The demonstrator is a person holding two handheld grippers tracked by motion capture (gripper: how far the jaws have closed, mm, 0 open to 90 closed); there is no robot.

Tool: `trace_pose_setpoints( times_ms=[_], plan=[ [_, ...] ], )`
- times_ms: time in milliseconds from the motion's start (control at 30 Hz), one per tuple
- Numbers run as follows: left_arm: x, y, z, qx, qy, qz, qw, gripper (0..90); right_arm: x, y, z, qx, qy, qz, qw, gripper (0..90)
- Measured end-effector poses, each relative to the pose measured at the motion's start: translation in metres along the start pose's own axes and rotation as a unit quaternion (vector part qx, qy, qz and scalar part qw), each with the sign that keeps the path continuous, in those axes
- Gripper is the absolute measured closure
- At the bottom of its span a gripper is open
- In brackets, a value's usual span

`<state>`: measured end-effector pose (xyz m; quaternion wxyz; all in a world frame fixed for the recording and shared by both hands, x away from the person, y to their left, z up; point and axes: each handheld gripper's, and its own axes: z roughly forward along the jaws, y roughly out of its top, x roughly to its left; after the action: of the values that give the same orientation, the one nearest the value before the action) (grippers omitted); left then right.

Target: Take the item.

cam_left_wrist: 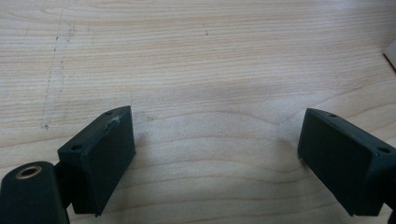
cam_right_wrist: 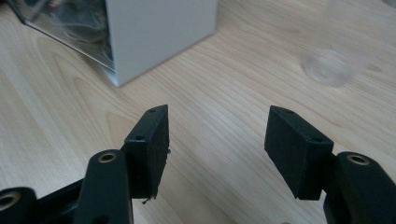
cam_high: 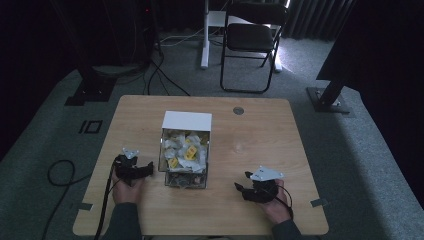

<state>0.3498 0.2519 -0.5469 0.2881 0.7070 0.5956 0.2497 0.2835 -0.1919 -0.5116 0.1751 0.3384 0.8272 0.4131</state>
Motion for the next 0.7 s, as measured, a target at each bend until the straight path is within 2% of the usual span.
trace_pose_setpoints(
  times_ms=[267,700],
  plan=[
    [0.0,0.0,0.0,0.0,0.0,0.0,1.0,11.5,0.011,0.009,0.0,-0.005,0.017,-0.016,0.9997,41.1],
    [0.0,0.0,0.0,0.0,0.0,0.0,1.0,11.5,0.024,0.02,-0.005,-0.022,0.03,-0.026,0.999,45.2]
  ],
)
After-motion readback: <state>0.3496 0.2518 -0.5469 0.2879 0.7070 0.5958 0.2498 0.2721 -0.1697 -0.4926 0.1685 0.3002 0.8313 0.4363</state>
